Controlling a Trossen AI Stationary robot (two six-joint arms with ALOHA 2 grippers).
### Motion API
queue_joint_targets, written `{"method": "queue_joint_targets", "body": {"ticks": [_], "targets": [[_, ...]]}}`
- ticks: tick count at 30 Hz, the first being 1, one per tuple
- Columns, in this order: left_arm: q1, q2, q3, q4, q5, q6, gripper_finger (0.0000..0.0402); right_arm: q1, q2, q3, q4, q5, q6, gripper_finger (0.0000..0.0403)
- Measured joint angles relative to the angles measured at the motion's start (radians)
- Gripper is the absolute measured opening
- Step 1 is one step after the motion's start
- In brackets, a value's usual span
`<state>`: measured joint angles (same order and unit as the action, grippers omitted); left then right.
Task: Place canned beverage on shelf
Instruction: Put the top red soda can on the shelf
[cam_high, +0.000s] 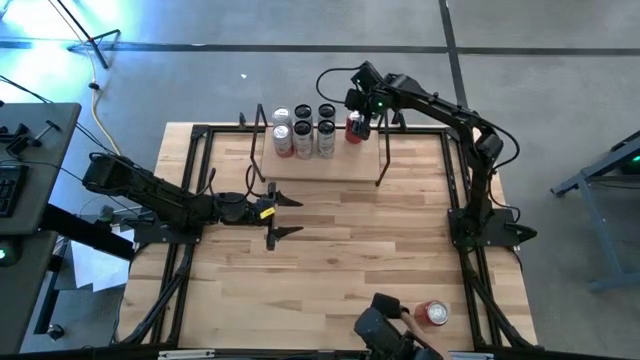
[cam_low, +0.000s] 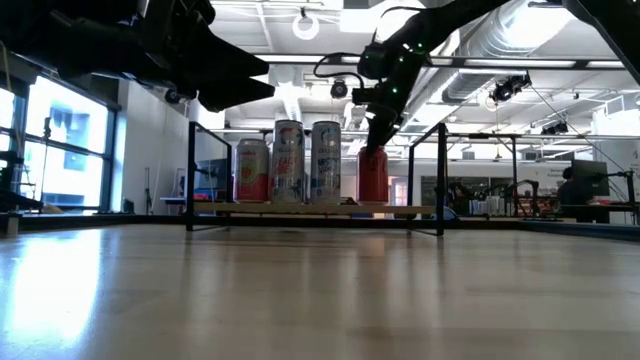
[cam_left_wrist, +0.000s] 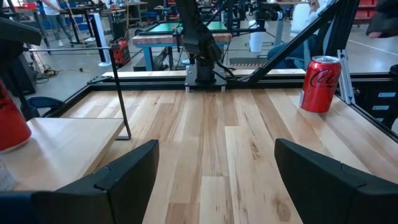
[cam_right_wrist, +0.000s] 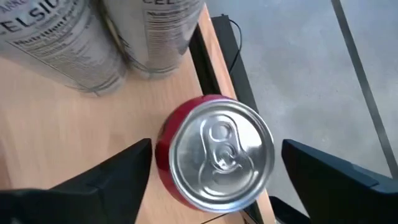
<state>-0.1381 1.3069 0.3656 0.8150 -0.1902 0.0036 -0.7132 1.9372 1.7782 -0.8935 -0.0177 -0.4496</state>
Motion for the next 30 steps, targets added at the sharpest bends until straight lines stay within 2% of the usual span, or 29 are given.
{"method": "queue_joint_targets", "body": {"ticks": [4, 15, 24, 27, 30], "targets": [[0.0, 0.0, 0.0, 0.0, 0.0, 0.0, 0.031, 0.0, -0.001, 0.0, 0.001, 0.002, -0.001, 0.0356], [0.0, 0.0, 0.0, 0.0, 0.0, 0.0, 0.031, 0.006, 0.0, 0.006, -0.002, -0.001, -0.004, 0.036], [0.0, 0.0, 0.0, 0.0, 0.0, 0.0, 0.031, 0.048, 0.0, 0.1, -0.07, -0.011, -0.002, 0.0361], [0.0, 0.0, 0.0, 0.0, 0.0, 0.0, 0.031, 0.064, 0.0, 0.141, -0.153, 0.053, 0.022, 0.0359], [0.0, 0.0, 0.0, 0.0, 0.0, 0.001, 0.031, 0.077, 0.0, 0.169, -0.239, 0.126, 0.026, 0.0331]]}}
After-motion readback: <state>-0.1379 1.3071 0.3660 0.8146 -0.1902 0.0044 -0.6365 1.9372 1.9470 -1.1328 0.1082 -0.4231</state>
